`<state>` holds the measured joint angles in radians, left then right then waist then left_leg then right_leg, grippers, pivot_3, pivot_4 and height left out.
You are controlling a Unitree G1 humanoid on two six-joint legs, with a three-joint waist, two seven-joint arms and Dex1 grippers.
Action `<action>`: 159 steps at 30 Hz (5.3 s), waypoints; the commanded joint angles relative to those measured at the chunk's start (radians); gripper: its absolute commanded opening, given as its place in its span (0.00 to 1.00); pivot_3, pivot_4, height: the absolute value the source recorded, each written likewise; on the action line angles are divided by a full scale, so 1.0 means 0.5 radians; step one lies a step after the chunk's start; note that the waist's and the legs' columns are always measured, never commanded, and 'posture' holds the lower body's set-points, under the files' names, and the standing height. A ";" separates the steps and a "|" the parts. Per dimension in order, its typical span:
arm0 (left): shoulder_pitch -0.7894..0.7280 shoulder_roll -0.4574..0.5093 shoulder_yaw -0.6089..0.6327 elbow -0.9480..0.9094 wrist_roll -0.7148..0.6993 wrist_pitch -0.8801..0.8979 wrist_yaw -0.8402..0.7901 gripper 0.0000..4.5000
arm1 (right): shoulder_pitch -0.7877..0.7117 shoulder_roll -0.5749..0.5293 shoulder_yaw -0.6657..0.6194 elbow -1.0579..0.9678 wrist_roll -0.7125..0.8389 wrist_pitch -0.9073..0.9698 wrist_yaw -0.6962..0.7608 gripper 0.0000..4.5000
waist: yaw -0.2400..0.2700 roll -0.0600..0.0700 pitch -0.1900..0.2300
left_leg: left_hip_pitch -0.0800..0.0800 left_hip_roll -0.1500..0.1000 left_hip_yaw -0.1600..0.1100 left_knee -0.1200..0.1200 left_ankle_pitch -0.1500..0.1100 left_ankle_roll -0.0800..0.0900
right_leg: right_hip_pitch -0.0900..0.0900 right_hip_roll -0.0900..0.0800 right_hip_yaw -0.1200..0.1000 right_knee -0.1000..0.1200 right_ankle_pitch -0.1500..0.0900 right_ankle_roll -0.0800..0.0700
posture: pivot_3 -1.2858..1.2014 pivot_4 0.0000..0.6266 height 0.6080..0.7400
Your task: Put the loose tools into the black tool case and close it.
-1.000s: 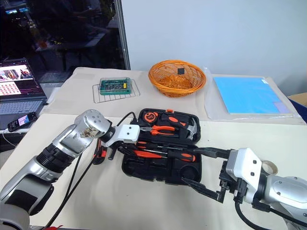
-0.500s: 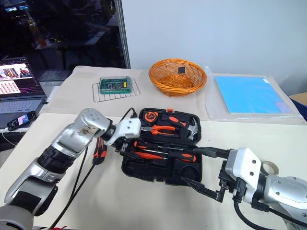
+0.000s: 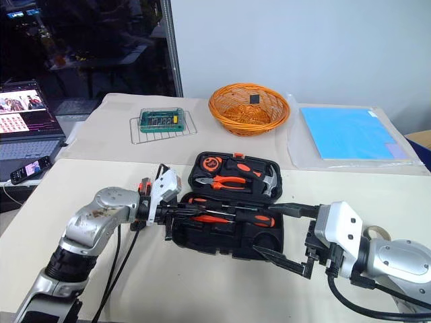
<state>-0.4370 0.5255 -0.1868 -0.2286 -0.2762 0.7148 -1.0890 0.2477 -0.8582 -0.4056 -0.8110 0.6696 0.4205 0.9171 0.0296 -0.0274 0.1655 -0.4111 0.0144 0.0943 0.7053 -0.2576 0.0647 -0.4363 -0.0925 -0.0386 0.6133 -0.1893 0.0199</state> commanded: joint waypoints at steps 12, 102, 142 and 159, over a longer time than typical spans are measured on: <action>0.000 -0.012 -0.126 0.094 -0.043 -0.098 0.034 0.01 | 0.002 -0.019 -0.040 -0.040 0.011 -0.015 0.008 1.00 | -0.001 0.000 0.000 | 0.000 0.000 0.000 0.000 0.000 0.000 | 0.000 0.000 0.000 0.000 0.000 0.000 | 0.52 0.24 1.00; -0.505 0.229 -0.564 0.374 0.185 -0.789 -0.676 0.40 | 0.111 0.022 -0.217 -0.096 0.083 -0.024 0.010 1.00 | 0.000 0.002 0.000 | -0.007 0.001 0.003 -0.009 0.002 0.001 | -0.007 0.003 -0.002 -0.003 0.006 -0.006 | 0.52 0.24 1.00; 0.092 0.217 -0.278 0.113 -0.009 -0.294 -0.225 0.01 | 0.350 -0.023 -0.544 0.035 0.081 -0.037 0.253 1.00 | -0.002 0.004 -0.001 | 0.003 0.000 0.000 -0.001 0.001 0.003 | 0.003 -0.001 0.000 -0.002 0.000 0.001 | 0.52 0.24 1.00; -0.107 -0.341 -0.208 0.425 -0.104 -0.662 -0.015 0.01 | 0.663 0.092 -0.815 -0.220 0.176 0.055 0.176 1.00 | 0.043 0.034 -0.037 | 0.020 -0.001 -0.003 -0.006 -0.007 -0.008 | 0.024 -0.013 -0.003 -0.007 -0.003 0.004 | 0.52 0.24 1.00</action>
<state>-0.4504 0.3633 -0.3723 0.0154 -0.2421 0.3416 -1.1013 0.5702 -0.8227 -0.7670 -0.8966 0.7311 0.4494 1.0138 0.0513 -0.0102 0.1470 -0.4017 0.0137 0.0930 0.7025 -0.2611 0.0608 -0.4249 -0.0991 -0.0400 0.6099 -0.1909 0.0220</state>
